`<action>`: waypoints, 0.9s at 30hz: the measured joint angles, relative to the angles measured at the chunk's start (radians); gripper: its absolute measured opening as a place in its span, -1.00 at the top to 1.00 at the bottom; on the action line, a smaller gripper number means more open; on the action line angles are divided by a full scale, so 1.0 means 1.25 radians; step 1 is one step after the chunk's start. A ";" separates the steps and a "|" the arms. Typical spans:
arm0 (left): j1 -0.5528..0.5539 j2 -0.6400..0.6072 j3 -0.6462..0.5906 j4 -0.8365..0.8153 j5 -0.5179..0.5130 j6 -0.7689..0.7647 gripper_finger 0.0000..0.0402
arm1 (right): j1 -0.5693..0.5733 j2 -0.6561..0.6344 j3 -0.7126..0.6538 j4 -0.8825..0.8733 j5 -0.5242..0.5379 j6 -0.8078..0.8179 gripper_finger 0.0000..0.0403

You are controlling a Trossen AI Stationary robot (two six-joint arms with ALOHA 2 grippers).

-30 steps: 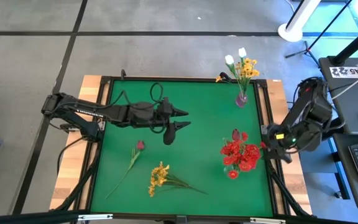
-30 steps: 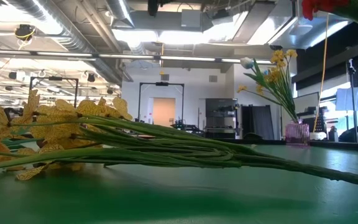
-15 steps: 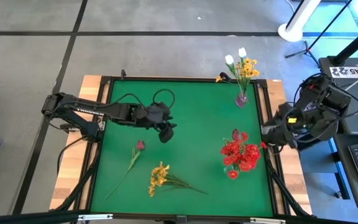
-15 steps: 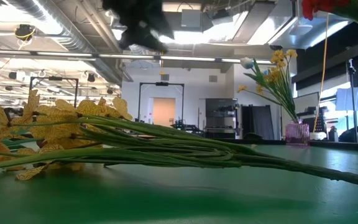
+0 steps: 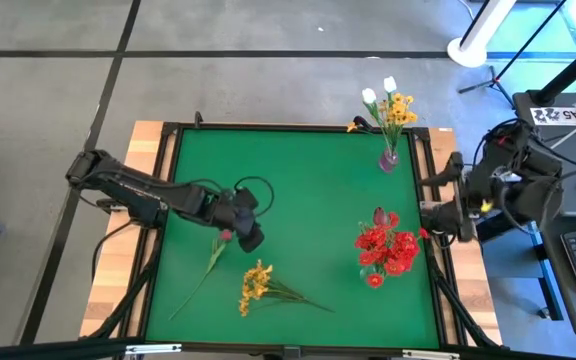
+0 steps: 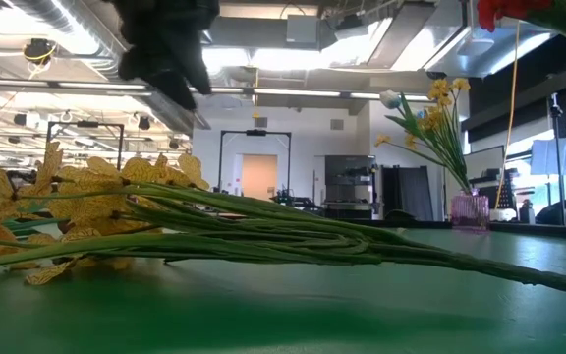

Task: Sort flowers into vase by color
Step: Put the red tulip into the transparent vase

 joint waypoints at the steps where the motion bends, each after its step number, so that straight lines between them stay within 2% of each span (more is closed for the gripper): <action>1: -0.015 0.000 0.000 -0.006 -0.004 -0.015 0.03 | 0.000 0.005 0.000 0.041 -0.020 -0.053 -0.41; 4: -0.054 0.000 0.000 -0.032 -0.007 -0.071 0.03 | 0.000 0.017 0.000 0.130 -0.071 -0.171 -0.41; 8: -0.102 0.000 0.000 -0.073 -0.008 -0.152 0.03 | 0.000 0.023 0.000 0.153 -0.079 -0.233 -0.41; 13: -0.154 0.000 0.000 -0.147 -0.003 -0.260 0.03 | 0.000 0.022 0.000 0.158 -0.081 -0.236 -0.41; 19: -0.203 0.000 0.000 -0.253 0.064 -0.402 0.03 | 0.000 0.036 0.000 0.167 -0.143 -0.237 -0.41; 23: -0.240 0.000 0.000 -0.258 0.119 -0.460 0.03 | 0.000 0.050 -0.001 0.153 -0.136 -0.236 -0.41; 27: -0.279 0.001 0.000 -0.258 0.117 -0.500 0.03 | 0.000 0.051 -0.001 0.149 -0.125 -0.236 -0.41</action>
